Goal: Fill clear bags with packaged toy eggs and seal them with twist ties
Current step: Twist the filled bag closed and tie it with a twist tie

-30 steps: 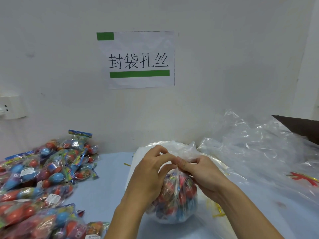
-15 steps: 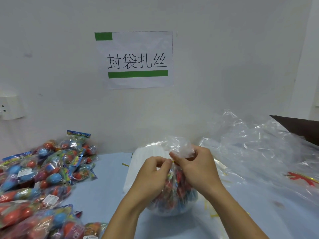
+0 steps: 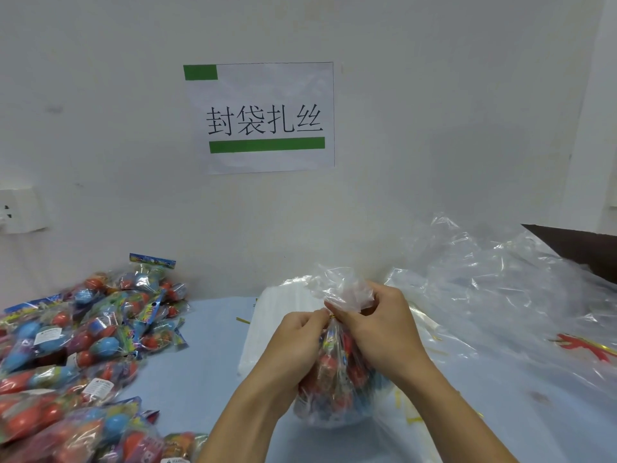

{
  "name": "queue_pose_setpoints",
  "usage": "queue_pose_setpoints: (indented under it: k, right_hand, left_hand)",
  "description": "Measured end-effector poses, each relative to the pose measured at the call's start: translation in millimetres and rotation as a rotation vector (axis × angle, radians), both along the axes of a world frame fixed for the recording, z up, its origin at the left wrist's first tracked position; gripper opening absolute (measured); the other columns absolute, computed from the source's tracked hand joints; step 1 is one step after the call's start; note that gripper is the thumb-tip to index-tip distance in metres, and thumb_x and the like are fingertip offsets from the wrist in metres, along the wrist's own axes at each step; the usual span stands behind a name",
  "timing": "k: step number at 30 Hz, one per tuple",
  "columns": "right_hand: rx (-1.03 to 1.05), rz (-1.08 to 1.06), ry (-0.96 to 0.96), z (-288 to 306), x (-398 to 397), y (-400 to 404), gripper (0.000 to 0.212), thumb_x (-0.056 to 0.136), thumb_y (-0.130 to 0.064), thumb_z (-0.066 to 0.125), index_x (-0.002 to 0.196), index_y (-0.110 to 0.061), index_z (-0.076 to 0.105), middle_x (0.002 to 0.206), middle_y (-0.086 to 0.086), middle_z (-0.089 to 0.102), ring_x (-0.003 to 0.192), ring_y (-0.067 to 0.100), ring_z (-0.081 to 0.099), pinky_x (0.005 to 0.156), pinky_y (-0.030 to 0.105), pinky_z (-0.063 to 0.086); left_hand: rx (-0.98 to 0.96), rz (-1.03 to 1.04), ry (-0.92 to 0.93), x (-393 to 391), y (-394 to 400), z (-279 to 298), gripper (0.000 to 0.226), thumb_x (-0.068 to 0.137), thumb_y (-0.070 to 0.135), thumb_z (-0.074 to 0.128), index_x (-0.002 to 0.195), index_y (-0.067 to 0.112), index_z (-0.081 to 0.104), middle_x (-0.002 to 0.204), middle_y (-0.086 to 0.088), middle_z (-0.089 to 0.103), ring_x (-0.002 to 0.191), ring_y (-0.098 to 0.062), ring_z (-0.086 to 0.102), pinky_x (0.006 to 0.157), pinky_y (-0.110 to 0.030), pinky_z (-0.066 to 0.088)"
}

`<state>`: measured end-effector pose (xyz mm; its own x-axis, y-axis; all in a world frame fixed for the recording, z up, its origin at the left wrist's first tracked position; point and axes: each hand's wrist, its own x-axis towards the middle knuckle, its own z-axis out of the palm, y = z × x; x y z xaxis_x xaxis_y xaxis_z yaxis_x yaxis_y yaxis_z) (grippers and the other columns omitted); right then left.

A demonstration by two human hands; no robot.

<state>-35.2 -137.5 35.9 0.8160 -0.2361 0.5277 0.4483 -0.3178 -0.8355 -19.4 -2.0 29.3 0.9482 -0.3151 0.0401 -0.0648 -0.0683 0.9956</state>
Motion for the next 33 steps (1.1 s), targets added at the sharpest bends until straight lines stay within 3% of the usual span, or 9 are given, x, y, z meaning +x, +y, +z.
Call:
queue_pose_setpoints:
  k: [3, 6, 12, 15, 17, 20, 23, 28, 33]
  right_hand:
    - [-0.006, 0.014, 0.013, 0.2, -1.0, 1.7, 0.017, 0.083, -0.019, 0.081, 0.069, -0.015, 0.07, 0.067, 0.0, 0.071, 0.065, 0.02, 0.068, 0.057, 0.026, 0.055]
    - [-0.007, 0.003, 0.012, 1.3, -1.6, 2.9, 0.017, 0.083, -0.02, 0.081, 0.072, -0.012, 0.071, 0.069, 0.004, 0.071, 0.068, 0.025, 0.068, 0.062, 0.035, 0.056]
    - [-0.018, -0.012, 0.004, -1.0, 0.0, 1.6, 0.022, 0.081, -0.02, 0.081, 0.074, -0.003, 0.068, 0.071, 0.013, 0.068, 0.073, 0.036, 0.065, 0.064, 0.047, 0.055]
    - [0.017, -0.041, 0.018, -2.5, 1.9, -1.2, 0.016, 0.082, -0.02, 0.081, 0.072, -0.015, 0.07, 0.069, 0.001, 0.071, 0.067, 0.022, 0.068, 0.061, 0.033, 0.056]
    - [0.052, -0.077, 0.046, -3.6, 3.7, -4.0, 0.014, 0.084, -0.024, 0.08, 0.075, -0.018, 0.071, 0.072, -0.005, 0.073, 0.068, 0.013, 0.07, 0.064, 0.028, 0.058]
    - [0.094, -0.105, 0.058, -3.6, 5.8, -10.0, 0.015, 0.085, -0.024, 0.08, 0.075, -0.017, 0.071, 0.072, -0.005, 0.074, 0.066, 0.011, 0.069, 0.061, 0.022, 0.055]
    - [0.098, -0.074, 0.074, -1.6, 4.5, -14.0, 0.014, 0.085, -0.022, 0.079, 0.074, -0.017, 0.071, 0.071, -0.005, 0.074, 0.066, 0.01, 0.071, 0.058, 0.018, 0.054]
    - [0.182, -0.137, 0.082, -3.2, 7.1, -15.4, 0.036, 0.083, -0.025, 0.082, 0.054, -0.025, 0.059, 0.053, -0.011, 0.062, 0.047, 0.001, 0.057, 0.049, 0.013, 0.043]
    - [0.305, -0.192, 0.105, -4.2, 7.0, -14.1, 0.028, 0.084, -0.029, 0.08, 0.067, -0.013, 0.065, 0.057, -0.003, 0.066, 0.055, 0.012, 0.063, 0.062, 0.035, 0.053]
  left_hand:
    - [0.026, 0.036, -0.06, 0.1, -1.2, -0.8, 0.042, 0.102, 0.03, 0.045, 0.091, -0.004, 0.066, 0.093, -0.032, 0.068, 0.082, -0.04, 0.07, 0.084, -0.053, 0.055]
    - [0.052, 0.073, -0.112, 0.8, -0.8, -0.9, 0.042, 0.101, 0.028, 0.046, 0.077, -0.004, 0.06, 0.074, -0.02, 0.063, 0.067, -0.027, 0.06, 0.067, -0.039, 0.05]
    - [0.121, 0.154, -0.245, 0.3, -3.6, -1.4, 0.037, 0.098, 0.023, 0.047, 0.074, -0.003, 0.058, 0.067, -0.009, 0.055, 0.064, -0.017, 0.049, 0.062, -0.032, 0.042]
    - [0.038, 0.127, -0.233, 0.8, -1.7, -0.1, 0.041, 0.101, 0.029, 0.053, 0.081, -0.004, 0.064, 0.075, -0.013, 0.063, 0.069, -0.023, 0.055, 0.068, -0.036, 0.046]
    - [0.011, 0.121, -0.252, 0.4, 1.2, 2.3, 0.029, 0.098, 0.024, 0.058, 0.08, 0.008, 0.074, 0.082, -0.007, 0.074, 0.076, -0.02, 0.067, 0.073, -0.032, 0.053]
    - [-0.009, 0.131, -0.354, -1.4, 5.0, 4.6, 0.015, 0.092, 0.01, 0.066, 0.087, 0.02, 0.076, 0.084, 0.003, 0.076, 0.081, -0.01, 0.071, 0.07, -0.017, 0.054]
    - [0.069, 0.104, -0.461, -4.8, 2.3, 4.3, 0.017, 0.09, 0.014, 0.071, 0.099, 0.029, 0.074, 0.092, 0.013, 0.076, 0.088, -0.007, 0.071, 0.076, -0.02, 0.056]
    - [0.164, 0.132, -0.619, -12.8, -7.5, 5.1, 0.02, 0.092, 0.019, 0.068, 0.097, 0.036, 0.077, 0.087, 0.033, 0.071, 0.089, 0.009, 0.067, 0.076, -0.008, 0.05]
    - [0.16, 0.105, -0.575, -15.5, -17.7, 0.1, 0.011, 0.09, 0.031, 0.071, 0.096, 0.039, 0.077, 0.11, 0.023, 0.069, 0.11, 0.01, 0.059, 0.092, -0.011, 0.047]
